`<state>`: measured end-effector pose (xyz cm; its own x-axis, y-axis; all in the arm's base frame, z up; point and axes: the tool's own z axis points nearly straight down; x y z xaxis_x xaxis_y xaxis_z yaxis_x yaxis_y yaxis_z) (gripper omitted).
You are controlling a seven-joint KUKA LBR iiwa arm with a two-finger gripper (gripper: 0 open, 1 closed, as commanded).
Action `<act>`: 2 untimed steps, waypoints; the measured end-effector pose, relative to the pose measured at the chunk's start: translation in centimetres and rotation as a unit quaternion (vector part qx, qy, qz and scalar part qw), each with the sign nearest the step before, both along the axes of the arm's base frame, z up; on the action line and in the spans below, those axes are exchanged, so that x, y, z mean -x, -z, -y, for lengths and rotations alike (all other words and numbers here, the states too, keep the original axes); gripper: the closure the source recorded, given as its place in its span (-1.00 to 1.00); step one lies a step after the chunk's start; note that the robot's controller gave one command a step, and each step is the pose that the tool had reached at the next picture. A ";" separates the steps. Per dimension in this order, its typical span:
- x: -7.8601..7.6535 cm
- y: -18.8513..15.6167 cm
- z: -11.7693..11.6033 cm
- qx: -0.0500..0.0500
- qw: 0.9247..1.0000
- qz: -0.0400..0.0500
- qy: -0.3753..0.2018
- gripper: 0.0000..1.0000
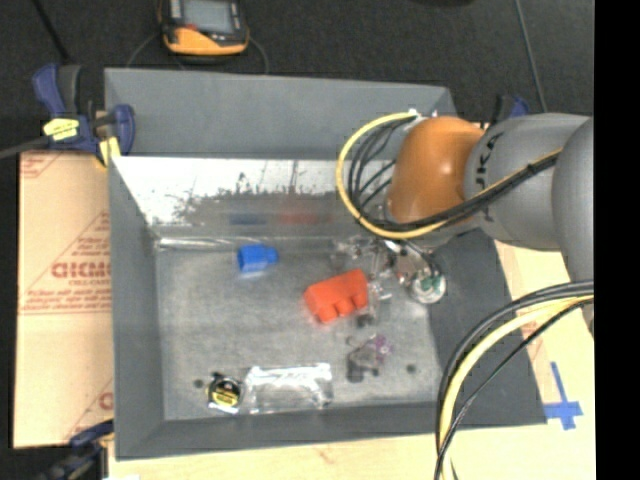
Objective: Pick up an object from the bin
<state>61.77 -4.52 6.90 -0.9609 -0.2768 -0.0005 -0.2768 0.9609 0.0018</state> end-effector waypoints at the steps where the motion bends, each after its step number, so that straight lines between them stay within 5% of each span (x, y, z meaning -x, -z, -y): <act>1: -0.1 -0.2 0.2 0.001 1.000 0.002 0.000 1.00; 2: 1.9 -14.0 2.7 0.002 1.000 0.006 0.026 1.00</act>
Offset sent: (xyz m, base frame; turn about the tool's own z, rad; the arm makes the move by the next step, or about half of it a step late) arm 0.0000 0.0000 0.0000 0.0000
